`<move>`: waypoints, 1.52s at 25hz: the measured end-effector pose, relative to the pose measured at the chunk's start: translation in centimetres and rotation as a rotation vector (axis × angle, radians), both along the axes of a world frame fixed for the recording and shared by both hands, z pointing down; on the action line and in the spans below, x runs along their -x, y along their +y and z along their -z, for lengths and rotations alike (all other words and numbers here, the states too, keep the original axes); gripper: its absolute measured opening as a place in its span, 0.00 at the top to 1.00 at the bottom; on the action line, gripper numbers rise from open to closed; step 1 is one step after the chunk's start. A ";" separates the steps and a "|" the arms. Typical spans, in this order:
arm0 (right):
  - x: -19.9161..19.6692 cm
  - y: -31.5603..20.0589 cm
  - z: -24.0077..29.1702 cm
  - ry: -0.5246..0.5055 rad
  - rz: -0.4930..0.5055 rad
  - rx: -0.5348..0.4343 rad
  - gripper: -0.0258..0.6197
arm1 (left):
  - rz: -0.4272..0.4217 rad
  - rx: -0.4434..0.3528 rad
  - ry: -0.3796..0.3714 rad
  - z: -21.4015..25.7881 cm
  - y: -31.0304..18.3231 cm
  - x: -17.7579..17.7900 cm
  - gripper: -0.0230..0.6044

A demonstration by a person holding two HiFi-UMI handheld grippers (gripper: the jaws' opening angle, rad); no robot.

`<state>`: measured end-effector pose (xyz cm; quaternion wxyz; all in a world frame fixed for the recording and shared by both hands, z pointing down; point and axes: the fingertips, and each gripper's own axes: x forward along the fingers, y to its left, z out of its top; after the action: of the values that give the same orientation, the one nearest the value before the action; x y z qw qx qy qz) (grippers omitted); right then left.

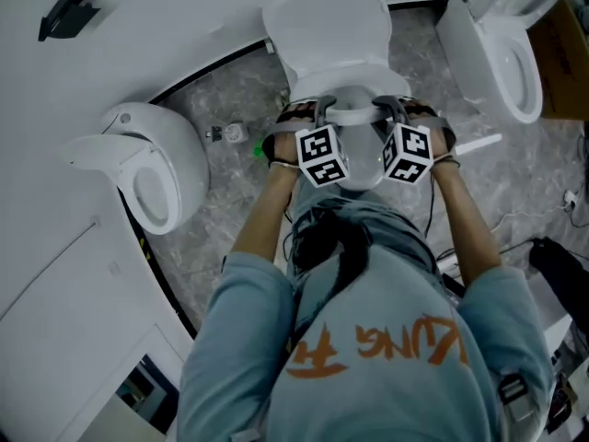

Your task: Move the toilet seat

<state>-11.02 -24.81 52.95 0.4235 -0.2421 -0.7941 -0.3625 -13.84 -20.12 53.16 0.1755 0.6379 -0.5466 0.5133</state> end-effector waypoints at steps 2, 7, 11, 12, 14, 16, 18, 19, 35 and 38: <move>1.8 -0.9 1.2 -0.044 -0.024 -0.004 0.76 | 0.016 -0.019 0.012 0.6 -0.7 1.6 0.62; 6.6 -3.4 3.4 -0.120 -0.090 0.022 0.75 | 0.032 -0.062 0.004 2.6 -2.9 6.6 0.62; 10.3 -5.1 4.6 -0.168 -0.135 0.034 0.72 | 0.062 -0.102 -0.010 4.1 -4.4 10.5 0.62; 11.2 -5.5 4.8 -0.181 -0.148 0.038 0.72 | 0.062 -0.110 -0.017 4.4 -4.8 11.5 0.62; 13.0 -6.3 5.2 -0.207 -0.179 0.044 0.71 | 0.046 -0.116 -0.043 4.8 -5.4 13.2 0.62; 14.5 -7.1 5.3 -0.226 -0.215 0.044 0.70 | 0.010 -0.109 -0.087 4.8 -6.1 14.5 0.62; 15.9 -7.9 5.3 -0.246 -0.253 0.038 0.69 | -0.022 -0.100 -0.136 4.8 -6.9 15.8 0.62; 16.7 -8.3 5.3 -0.259 -0.270 0.031 0.69 | -0.030 -0.099 -0.154 4.8 -7.3 16.5 0.62; 26.5 -13.1 3.8 -0.312 -0.450 -0.080 0.68 | 0.017 -0.144 -0.182 3.5 -11.6 26.3 0.62; 27.5 -13.5 3.6 -0.313 -0.483 -0.107 0.68 | 0.038 -0.148 -0.168 3.2 -12.0 27.3 0.62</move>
<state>-38.48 -38.30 49.39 0.3820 0.0356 -0.8642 -0.3256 -41.14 -32.16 49.99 0.0911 0.5933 -0.6079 0.5197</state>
